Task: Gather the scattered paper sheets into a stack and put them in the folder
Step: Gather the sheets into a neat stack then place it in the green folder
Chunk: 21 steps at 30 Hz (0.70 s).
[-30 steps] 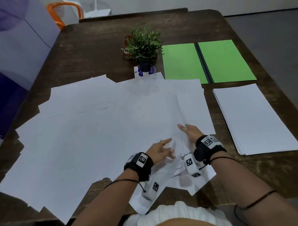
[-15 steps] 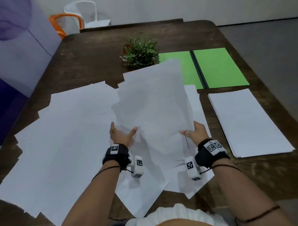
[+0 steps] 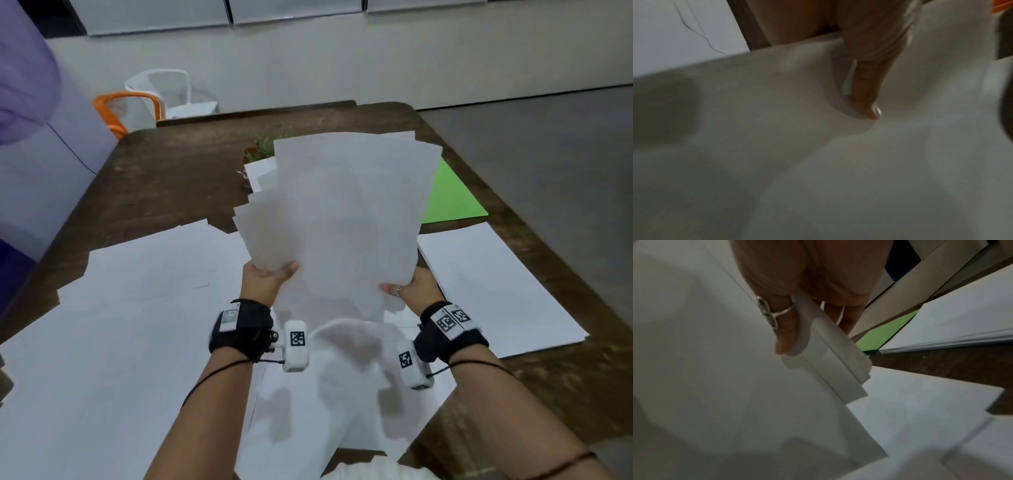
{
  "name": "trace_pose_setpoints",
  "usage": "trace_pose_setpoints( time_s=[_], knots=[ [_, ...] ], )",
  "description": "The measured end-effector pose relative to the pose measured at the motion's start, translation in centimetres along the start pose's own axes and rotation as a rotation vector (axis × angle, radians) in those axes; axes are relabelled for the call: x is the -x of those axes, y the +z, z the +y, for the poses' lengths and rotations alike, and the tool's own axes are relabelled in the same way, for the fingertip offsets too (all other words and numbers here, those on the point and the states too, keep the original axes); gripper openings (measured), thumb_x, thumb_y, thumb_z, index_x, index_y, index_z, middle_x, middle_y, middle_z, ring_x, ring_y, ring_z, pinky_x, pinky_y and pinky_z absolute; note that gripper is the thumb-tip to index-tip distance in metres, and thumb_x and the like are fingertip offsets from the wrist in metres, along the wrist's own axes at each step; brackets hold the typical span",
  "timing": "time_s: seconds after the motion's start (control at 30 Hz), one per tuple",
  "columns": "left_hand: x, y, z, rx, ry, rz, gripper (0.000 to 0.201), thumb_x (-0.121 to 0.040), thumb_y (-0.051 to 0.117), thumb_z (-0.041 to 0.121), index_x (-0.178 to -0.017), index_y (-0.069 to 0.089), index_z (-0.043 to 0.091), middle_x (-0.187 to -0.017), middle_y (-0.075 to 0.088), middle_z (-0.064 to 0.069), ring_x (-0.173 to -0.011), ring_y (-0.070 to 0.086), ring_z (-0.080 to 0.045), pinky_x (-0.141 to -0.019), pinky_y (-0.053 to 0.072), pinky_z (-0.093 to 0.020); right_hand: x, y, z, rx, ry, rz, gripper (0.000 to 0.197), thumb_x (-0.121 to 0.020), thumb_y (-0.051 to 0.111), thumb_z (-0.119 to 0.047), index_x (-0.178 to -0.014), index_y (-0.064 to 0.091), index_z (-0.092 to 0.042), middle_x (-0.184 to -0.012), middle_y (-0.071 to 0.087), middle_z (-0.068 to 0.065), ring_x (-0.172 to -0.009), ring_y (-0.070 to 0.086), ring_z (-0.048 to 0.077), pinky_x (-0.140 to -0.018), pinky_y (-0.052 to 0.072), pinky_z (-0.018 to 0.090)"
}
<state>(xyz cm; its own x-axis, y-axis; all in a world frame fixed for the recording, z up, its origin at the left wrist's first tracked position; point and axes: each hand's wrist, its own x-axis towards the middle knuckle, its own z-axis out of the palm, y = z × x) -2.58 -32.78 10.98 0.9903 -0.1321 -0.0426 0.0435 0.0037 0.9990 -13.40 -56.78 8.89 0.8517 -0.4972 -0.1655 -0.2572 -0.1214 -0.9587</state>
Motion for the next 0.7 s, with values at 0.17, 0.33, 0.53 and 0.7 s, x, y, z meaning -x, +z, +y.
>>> trace_pose_setpoints(
  time_s=[0.17,0.33,0.53,0.7],
  knots=[
    [0.1,0.3,1.9,0.044,0.047,0.024,0.029,-0.070,0.079,0.005,-0.095,0.065,0.011,-0.087,0.070,0.003,-0.074,0.067,-0.006,-0.068,0.053,-0.020,-0.6,-0.9,-3.3,-0.066,-0.134,-0.025,0.048,-0.064,0.083,0.000,-0.103,0.063,-0.017,-0.100,0.067,-0.006,-0.101,0.063,0.015,-0.083,0.051,0.024],
    [0.5,1.1,2.3,-0.080,0.075,0.007,0.027,-0.072,0.078,0.006,-0.095,0.063,0.007,-0.085,0.067,-0.002,-0.072,0.065,-0.006,-0.063,0.050,-0.013,-0.6,0.4,-4.7,-0.005,-0.161,-0.046,0.039,-0.072,0.077,0.000,-0.105,0.060,-0.008,-0.107,0.066,0.009,-0.078,0.062,-0.009,-0.075,0.049,0.008],
    [1.3,2.0,3.4,-0.069,0.129,0.040,0.021,-0.073,0.078,0.005,-0.089,0.064,0.007,-0.081,0.065,-0.001,-0.071,0.061,-0.007,-0.058,0.049,-0.010,-0.8,1.8,-5.3,-0.102,-0.174,0.121,0.045,-0.076,0.072,0.003,-0.117,0.055,0.005,-0.113,0.062,0.013,-0.099,0.056,0.017,-0.078,0.042,0.010],
    [1.4,2.9,4.6,-0.032,0.206,0.125,0.031,-0.079,0.074,0.015,-0.106,0.062,0.008,-0.093,0.066,-0.002,-0.082,0.063,-0.014,-0.070,0.050,-0.016,-0.6,2.1,-6.9,-0.272,-0.263,0.158,0.050,-0.077,0.065,0.014,-0.121,0.049,-0.001,-0.105,0.062,0.006,-0.083,0.064,-0.002,-0.075,0.049,0.008]
  ],
)
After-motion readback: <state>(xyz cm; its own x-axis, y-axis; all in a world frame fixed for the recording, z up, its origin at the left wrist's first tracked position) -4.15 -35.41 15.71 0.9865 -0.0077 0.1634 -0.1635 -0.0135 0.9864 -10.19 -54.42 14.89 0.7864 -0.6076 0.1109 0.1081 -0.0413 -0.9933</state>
